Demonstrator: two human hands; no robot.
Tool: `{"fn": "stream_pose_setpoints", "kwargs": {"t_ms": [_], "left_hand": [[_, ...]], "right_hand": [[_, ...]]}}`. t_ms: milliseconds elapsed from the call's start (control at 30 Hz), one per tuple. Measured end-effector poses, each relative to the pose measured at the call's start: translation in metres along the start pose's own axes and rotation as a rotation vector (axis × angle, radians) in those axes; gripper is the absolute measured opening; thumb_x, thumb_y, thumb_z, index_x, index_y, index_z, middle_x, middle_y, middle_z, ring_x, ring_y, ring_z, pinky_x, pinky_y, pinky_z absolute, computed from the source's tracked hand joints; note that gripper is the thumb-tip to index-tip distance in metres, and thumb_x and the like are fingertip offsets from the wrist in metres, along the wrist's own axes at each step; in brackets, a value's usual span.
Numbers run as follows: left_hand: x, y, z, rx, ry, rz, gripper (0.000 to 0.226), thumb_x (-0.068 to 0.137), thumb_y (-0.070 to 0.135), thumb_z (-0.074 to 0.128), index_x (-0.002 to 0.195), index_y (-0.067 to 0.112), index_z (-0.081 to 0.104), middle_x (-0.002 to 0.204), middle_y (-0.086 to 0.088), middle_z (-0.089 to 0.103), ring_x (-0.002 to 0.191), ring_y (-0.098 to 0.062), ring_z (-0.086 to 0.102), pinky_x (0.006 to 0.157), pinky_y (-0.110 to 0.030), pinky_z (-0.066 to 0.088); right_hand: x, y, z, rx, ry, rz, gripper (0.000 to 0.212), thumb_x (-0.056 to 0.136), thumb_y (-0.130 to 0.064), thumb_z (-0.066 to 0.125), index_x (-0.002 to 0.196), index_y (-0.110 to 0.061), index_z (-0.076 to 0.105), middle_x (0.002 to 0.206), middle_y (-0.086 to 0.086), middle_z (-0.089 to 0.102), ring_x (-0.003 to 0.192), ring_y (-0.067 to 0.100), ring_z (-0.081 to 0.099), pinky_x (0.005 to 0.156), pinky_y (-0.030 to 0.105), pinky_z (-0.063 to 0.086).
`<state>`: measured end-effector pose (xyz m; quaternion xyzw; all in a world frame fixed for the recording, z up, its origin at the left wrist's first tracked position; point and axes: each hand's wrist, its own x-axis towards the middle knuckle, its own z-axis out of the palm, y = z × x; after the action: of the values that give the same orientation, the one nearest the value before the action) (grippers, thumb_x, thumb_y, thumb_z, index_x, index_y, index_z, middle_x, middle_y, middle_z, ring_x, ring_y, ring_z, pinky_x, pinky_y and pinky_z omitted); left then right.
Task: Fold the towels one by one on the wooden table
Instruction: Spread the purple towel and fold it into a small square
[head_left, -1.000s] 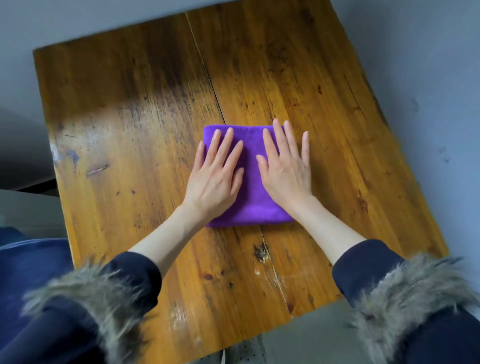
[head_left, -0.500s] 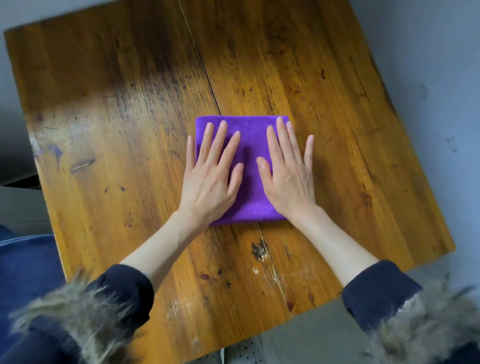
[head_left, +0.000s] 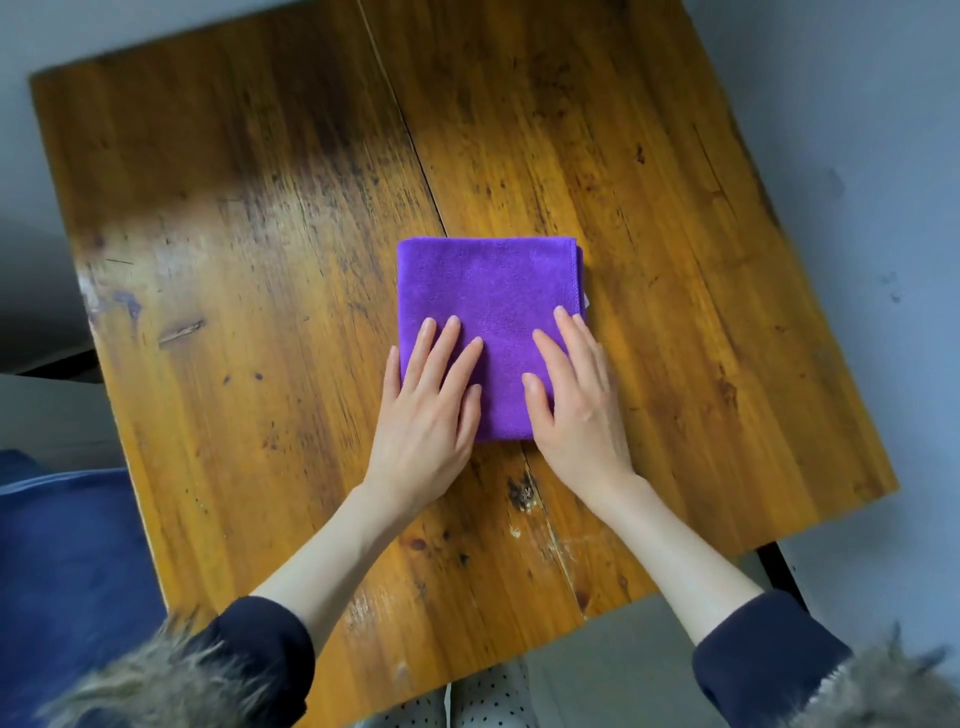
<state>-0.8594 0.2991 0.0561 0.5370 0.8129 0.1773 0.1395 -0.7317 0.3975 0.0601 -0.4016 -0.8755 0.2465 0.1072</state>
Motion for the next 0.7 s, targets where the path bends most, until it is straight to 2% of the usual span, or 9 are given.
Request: {"fn": "stream_pose_setpoints", "kwargs": {"t_ms": [100,167,300,400,500,600,700], "left_hand": [[-0.004,-0.004,-0.010,-0.228,0.139,-0.088,0.040,0.093,0.010,0.044,0.131,0.001,0.047,0.143,-0.018,0.037,0.137,-0.028,0.030,0.114,-0.031,0.021],[-0.004,-0.009,-0.016,-0.278,0.197,-0.184,0.039,0.088,0.000,0.048,0.127,-0.001,0.048,0.135,-0.020,0.042,0.129,-0.029,0.037,0.110,-0.022,0.022],[0.006,-0.024,-0.031,-0.395,0.192,-0.416,0.035,0.089,0.003,0.047,0.124,0.006,0.051,0.112,-0.011,0.061,0.102,-0.026,0.052,0.089,-0.021,0.033],[0.027,-0.033,-0.047,-0.590,0.035,-0.617,0.035,0.092,0.004,0.040,0.124,0.010,0.053,0.106,-0.008,0.065,0.088,-0.020,0.059,0.082,-0.029,0.046],[0.047,-0.038,-0.064,-0.944,-0.227,-0.809,0.043,0.091,-0.005,0.029,0.125,0.009,0.051,0.095,-0.004,0.062,0.074,-0.013,0.055,0.067,-0.025,0.046],[0.057,-0.042,-0.073,-1.041,-0.390,-0.877,0.038,0.093,0.001,0.030,0.121,0.015,0.052,0.080,0.001,0.058,0.072,-0.013,0.053,0.070,-0.029,0.043],[0.058,-0.042,-0.073,-1.066,-0.400,-0.864,0.024,0.096,0.015,0.042,0.117,0.020,0.053,0.074,0.004,0.053,0.068,-0.011,0.052,0.068,-0.029,0.046]], "right_hand": [[-0.003,-0.004,-0.011,0.200,0.168,0.218,0.035,0.094,-0.018,0.050,0.127,-0.006,0.051,0.133,0.010,0.047,0.121,0.021,0.047,0.099,0.032,0.043],[-0.003,-0.007,-0.015,0.224,0.143,0.317,0.036,0.094,-0.021,0.051,0.127,-0.011,0.050,0.129,0.006,0.048,0.115,0.016,0.049,0.093,0.028,0.047],[0.010,-0.006,-0.021,0.280,0.064,0.510,0.038,0.093,-0.027,0.051,0.127,-0.009,0.048,0.124,0.009,0.051,0.112,0.023,0.051,0.098,0.040,0.043],[0.035,0.001,-0.028,0.373,-0.033,0.672,0.036,0.092,-0.033,0.052,0.117,-0.007,0.056,0.110,0.007,0.059,0.105,0.024,0.055,0.093,0.039,0.045],[0.057,0.006,-0.032,0.542,-0.150,0.785,0.030,0.089,-0.036,0.058,0.090,-0.006,0.061,0.093,0.007,0.063,0.087,0.021,0.061,0.071,0.031,0.047],[0.066,0.007,-0.035,0.621,-0.240,0.854,0.027,0.089,-0.035,0.060,0.093,-0.008,0.062,0.095,0.005,0.063,0.078,0.013,0.061,0.055,0.023,0.042],[0.067,0.004,-0.036,0.615,-0.290,0.859,0.026,0.088,-0.033,0.060,0.099,-0.010,0.061,0.098,0.004,0.063,0.079,0.013,0.060,0.053,0.022,0.041]]}}
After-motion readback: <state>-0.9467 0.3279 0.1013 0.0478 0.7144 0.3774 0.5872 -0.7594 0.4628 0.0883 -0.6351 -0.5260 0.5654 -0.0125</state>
